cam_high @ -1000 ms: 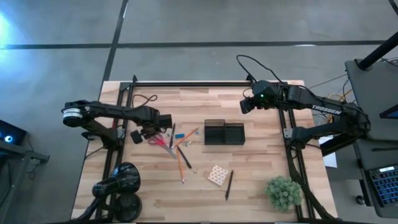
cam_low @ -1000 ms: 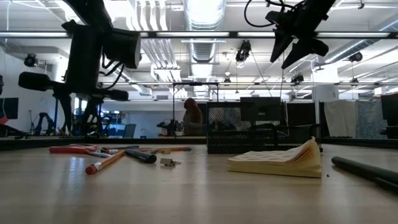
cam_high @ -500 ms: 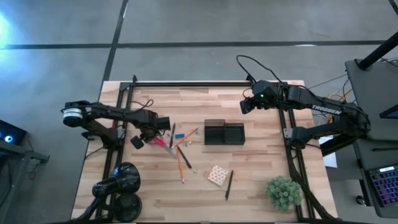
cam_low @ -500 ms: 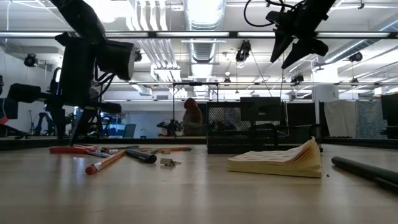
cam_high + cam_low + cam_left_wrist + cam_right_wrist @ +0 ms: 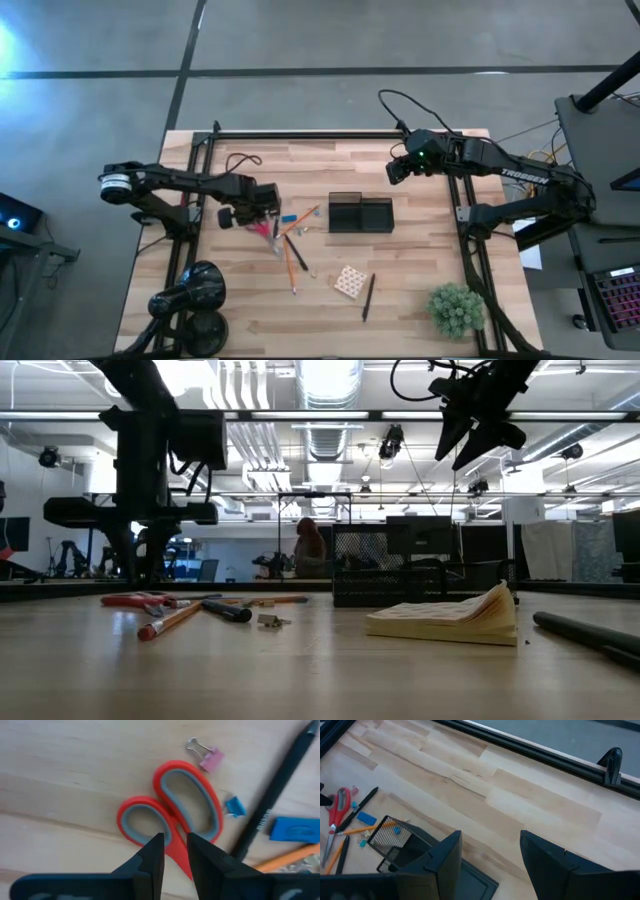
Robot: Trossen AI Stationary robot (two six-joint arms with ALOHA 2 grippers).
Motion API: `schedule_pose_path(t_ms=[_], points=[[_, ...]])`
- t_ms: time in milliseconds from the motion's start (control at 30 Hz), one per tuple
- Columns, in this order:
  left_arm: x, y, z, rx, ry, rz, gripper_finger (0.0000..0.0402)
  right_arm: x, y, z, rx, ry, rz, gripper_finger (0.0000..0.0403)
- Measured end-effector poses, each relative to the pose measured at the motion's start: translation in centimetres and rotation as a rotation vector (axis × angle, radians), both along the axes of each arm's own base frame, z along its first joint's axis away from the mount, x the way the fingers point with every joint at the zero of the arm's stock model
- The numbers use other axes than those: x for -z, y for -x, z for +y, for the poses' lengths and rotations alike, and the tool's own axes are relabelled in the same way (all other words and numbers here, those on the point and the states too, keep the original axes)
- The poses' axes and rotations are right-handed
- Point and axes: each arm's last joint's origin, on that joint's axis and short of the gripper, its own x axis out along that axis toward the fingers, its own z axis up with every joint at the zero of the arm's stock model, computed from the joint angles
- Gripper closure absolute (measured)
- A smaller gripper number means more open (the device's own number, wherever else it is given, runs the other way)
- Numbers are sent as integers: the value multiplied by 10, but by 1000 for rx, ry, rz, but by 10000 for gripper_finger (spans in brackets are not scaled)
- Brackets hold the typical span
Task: Pick and place office supplies into organizer
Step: Put the orange scissors into the desk organizer
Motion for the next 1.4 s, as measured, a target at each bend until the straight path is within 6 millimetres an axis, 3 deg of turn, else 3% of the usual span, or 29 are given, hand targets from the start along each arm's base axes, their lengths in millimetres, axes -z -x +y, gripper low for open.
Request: schedule_pose_path(t_ms=[267, 500, 767, 900, 1400], points=[[3, -1, 2, -75, -8, 11, 331, 0, 0, 0, -1, 1, 1, 211], [0, 0, 1, -228, -149, 20, 322, 0, 0, 0, -16, 11, 10, 211], [0, 3, -5, -298, -15, 51, 215, 0, 0, 0, -30, 20, 18, 211], [0, 4, -5, -344, -18, 50, 187, 0, 0, 0, -40, 27, 23, 211], [16, -4, -2, -355, -62, 74, 240, 0, 0, -1, -24, 45, 31, 211]])
